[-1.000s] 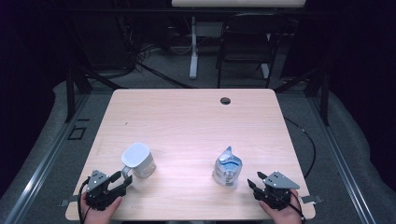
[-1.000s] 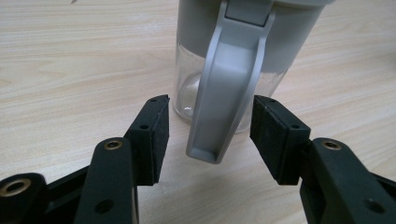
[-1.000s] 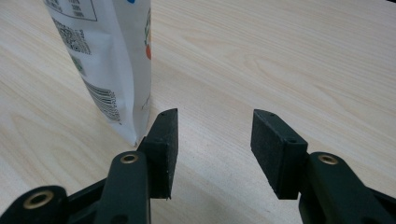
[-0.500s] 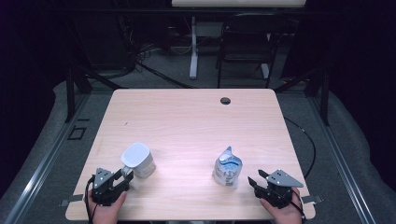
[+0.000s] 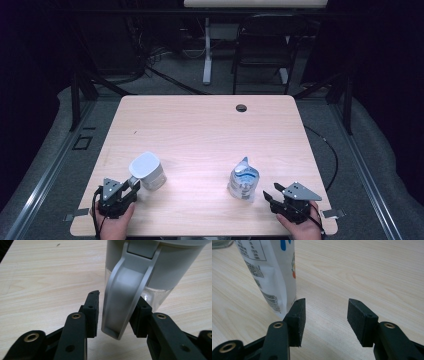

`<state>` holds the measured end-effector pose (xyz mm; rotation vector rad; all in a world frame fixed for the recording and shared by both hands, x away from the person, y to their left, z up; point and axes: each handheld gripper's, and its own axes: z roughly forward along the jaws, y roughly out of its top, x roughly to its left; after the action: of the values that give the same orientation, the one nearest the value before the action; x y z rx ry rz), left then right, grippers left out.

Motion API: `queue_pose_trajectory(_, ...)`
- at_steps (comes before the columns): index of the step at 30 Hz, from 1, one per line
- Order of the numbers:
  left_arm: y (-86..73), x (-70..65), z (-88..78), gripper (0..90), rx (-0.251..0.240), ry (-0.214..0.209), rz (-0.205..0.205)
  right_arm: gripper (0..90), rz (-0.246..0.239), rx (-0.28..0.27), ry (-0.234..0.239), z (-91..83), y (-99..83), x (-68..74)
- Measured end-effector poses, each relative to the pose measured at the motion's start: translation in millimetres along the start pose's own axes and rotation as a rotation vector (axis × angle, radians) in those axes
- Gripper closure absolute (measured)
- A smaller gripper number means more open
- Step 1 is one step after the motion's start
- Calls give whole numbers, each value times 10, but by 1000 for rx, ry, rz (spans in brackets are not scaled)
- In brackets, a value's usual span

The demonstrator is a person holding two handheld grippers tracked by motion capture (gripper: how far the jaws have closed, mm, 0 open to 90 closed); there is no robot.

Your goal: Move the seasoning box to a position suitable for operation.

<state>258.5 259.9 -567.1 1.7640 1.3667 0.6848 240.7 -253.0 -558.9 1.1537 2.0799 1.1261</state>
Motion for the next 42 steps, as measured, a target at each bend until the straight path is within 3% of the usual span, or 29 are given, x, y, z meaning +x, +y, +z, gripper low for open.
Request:
queue_pose_trajectory(14, 70, 175, 75, 625, -15, 22, -50, 486, 15, -7, -8, -19, 5, 3)
queue_pose_trajectory(20, 122, 231, 124, 677, -24, 27, -59, 483, 18, -10, -13, -39, 4, -3)
queue_pose_trajectory(34, 148, 263, 135, 685, -12, 13, -29, 483, 19, -4, -15, -18, -4, -23)
queue_pose_trajectory(42, 163, 129, 127, 686, 3, -12, 4, 483, 21, -5, -18, -32, -1, -15)
